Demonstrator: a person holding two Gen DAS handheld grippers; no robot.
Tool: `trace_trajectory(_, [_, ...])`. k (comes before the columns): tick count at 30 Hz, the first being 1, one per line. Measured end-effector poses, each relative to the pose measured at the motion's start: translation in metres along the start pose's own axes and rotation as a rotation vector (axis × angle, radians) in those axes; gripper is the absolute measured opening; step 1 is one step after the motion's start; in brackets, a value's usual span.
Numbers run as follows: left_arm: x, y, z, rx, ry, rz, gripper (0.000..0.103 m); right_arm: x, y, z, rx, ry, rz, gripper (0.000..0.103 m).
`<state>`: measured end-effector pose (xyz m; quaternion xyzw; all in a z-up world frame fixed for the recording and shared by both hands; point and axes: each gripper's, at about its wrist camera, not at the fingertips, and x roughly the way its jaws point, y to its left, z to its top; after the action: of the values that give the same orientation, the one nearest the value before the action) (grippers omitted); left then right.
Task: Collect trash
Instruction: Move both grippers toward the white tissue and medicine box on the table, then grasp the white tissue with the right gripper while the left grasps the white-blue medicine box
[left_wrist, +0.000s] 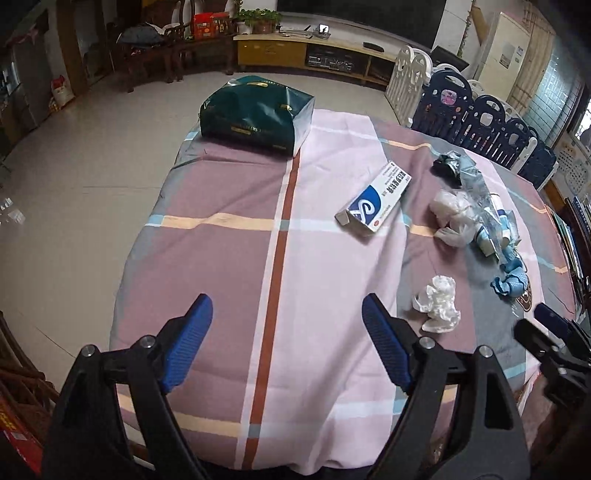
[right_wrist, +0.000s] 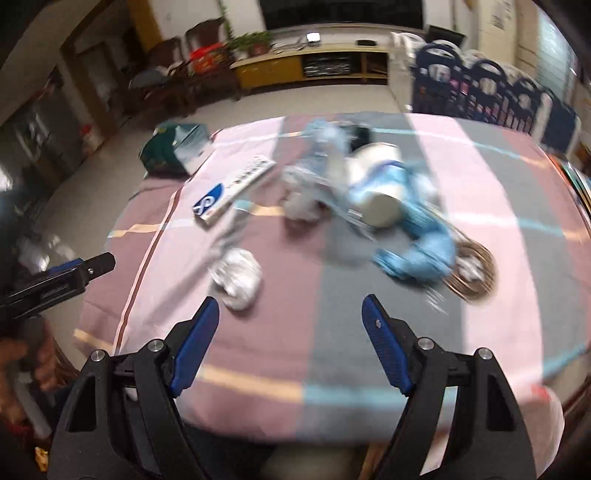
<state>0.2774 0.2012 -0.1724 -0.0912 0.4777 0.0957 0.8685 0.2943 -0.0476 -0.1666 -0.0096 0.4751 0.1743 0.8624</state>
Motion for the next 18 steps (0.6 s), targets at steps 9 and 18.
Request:
trace_trajectory(9, [0.060, -0.040, 0.054, 0.167, -0.003, -0.041, 0.089, 0.097, 0.034, 0.019, -0.085, 0.152, -0.058, 0.046])
trace_trajectory(18, [0.130, -0.091, 0.084, 0.323, 0.036, -0.125, 0.086, 0.058, -0.012, -0.004, 0.022, 0.125, 0.041, 0.025])
